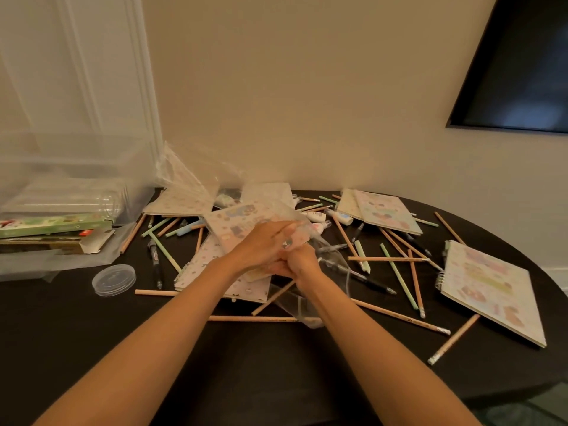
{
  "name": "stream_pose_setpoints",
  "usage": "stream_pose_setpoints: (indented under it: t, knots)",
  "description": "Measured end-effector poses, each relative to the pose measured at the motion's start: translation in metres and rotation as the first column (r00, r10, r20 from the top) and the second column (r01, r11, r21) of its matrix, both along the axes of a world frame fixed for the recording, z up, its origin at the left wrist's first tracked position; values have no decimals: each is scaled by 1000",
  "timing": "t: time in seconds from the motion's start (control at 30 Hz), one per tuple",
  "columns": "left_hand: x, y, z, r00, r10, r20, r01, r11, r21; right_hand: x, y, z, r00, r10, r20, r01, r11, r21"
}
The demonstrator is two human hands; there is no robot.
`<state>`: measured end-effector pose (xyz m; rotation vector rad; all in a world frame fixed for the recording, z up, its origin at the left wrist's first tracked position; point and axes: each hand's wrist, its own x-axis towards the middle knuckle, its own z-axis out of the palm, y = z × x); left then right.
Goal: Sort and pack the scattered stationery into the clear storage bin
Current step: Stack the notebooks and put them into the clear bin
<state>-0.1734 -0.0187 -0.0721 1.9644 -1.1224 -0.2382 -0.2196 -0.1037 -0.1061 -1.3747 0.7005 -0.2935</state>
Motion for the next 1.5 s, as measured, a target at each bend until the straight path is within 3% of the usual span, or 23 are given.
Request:
stream_pose_setpoints:
  t: [0.07,0.13,0.2,0.3,0.37,0.5,0.6,0.7,0.77,0.87,1.03,1.23,1.37,1.5]
  knots:
    - [-3,0,3,997,20,-72,-20,1000,2,-1,-4,2,990,36,-133,-56,988,-146]
    - [-7,-2,3,992,50,-116,-41,996,79,-5,-5,5,964,73,-257,-125,974,-191]
    - [-10,-6,-1,995,48,-84,-32,981,189,-16,-8,10,958,116,-261,-165,971,-174]
    - [-6,-7,-1,982,148,-119,-117,964,238,-42,-19,25,931,253,-262,-296,945,-141]
    - [-4,-17,4,969,248,-6,-237,934,269,-62,-33,36,921,298,-251,-337,933,-129]
    - [-15,-56,19,926,357,123,-377,899,223,-95,-72,59,950,278,-139,-295,949,-114]
    - [-26,-94,30,935,322,151,-347,917,198,-107,-106,63,975,200,-91,-210,971,-116]
    - [-27,-134,35,955,267,133,-290,933,212,-106,-147,59,996,10,-84,-21,990,-138]
    - [-20,-162,33,970,226,86,-240,944,226,-98,-183,51,985,-150,-91,129,971,-200]
    - [-4,-203,26,977,210,-26,-198,952,233,-81,-244,35,924,-354,-146,265,867,-423]
    - [28,-260,10,932,277,-232,-232,951,203,-61,-316,17,829,-472,-299,161,714,-681]
    - [40,-298,-1,780,280,-559,-161,954,254,-36,-347,6,795,-419,-439,150,837,-527]
    - [42,-302,-8,685,243,-687,-171,970,173,-28,-352,1,821,-447,-354,247,838,-486]
    - [34,-297,-4,677,207,-706,-201,975,93,-28,-346,10,844,-490,-219,361,820,-444]
